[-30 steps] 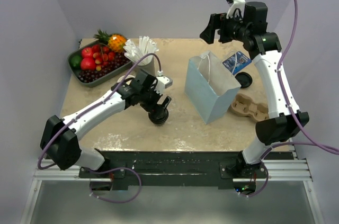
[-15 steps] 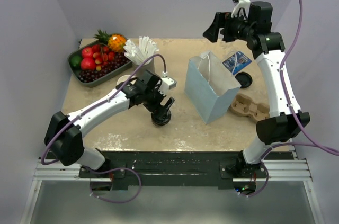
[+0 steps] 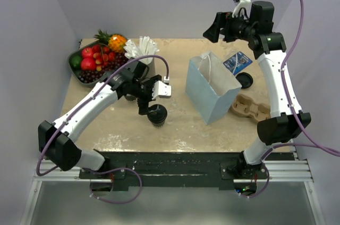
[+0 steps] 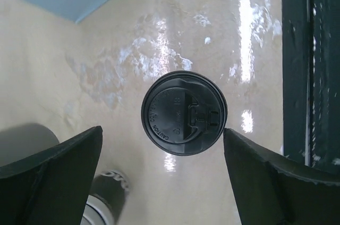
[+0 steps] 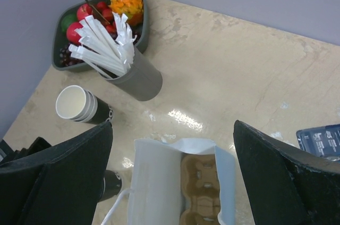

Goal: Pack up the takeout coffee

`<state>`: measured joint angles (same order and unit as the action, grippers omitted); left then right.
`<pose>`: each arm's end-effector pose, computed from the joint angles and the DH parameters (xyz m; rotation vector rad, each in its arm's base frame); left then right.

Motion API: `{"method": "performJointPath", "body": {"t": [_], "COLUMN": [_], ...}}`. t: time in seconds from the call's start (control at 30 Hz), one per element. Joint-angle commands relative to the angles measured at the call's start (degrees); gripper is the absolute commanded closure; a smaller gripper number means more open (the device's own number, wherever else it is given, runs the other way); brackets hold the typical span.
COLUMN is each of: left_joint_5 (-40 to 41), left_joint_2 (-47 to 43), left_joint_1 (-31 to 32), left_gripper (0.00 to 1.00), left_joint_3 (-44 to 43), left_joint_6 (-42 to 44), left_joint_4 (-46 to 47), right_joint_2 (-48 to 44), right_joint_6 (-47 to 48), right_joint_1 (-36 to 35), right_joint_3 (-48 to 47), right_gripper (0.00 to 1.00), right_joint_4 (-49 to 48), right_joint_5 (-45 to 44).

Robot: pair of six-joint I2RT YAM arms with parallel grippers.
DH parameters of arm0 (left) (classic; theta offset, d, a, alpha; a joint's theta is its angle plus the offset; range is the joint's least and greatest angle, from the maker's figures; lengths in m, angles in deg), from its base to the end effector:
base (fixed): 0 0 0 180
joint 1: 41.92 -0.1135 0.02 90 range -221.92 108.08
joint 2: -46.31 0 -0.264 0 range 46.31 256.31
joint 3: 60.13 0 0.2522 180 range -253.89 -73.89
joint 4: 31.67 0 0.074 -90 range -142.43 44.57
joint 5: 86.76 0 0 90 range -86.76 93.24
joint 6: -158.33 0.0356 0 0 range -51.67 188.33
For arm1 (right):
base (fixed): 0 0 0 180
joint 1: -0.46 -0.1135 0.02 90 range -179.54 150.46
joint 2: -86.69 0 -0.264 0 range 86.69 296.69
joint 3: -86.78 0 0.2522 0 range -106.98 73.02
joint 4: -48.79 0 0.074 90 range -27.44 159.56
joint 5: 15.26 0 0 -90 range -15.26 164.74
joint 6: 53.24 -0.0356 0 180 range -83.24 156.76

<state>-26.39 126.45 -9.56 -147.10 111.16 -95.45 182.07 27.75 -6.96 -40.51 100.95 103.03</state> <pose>0.2292 -0.1660 0.3156 1.6570 1.8350 -0.5825 0.3525 0.0629 0.4732 -0.3085 1.9117 0.6657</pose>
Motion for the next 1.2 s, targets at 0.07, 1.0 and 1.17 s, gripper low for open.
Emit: {"method": "performJointPath", "body": {"t": [0.07, 1.0, 1.17], "left_joint_5": [-8.87, -0.96, -0.35], "left_joint_2": [6.52, 16.37, 16.63], "left_joint_1": [0.95, 4.47, 4.38], "left_gripper": [0.0, 0.03, 0.06], "left_joint_3": [-7.56, -9.32, -8.88], "left_joint_6": [41.69, 31.53, 31.96], "left_joint_4": [-21.52, -15.99, -16.6], "right_joint_2": [-1.24, -3.0, -3.18], "right_joint_6": [0.31, 0.93, 0.93], "right_joint_1": [0.3, 0.92, 0.92], "right_joint_3": [1.73, 4.9, 5.43], "right_gripper": [0.01, 0.01, 0.01], "right_joint_4": [-2.53, -2.62, -2.71], "right_joint_5": [2.56, 3.96, 3.7]}}
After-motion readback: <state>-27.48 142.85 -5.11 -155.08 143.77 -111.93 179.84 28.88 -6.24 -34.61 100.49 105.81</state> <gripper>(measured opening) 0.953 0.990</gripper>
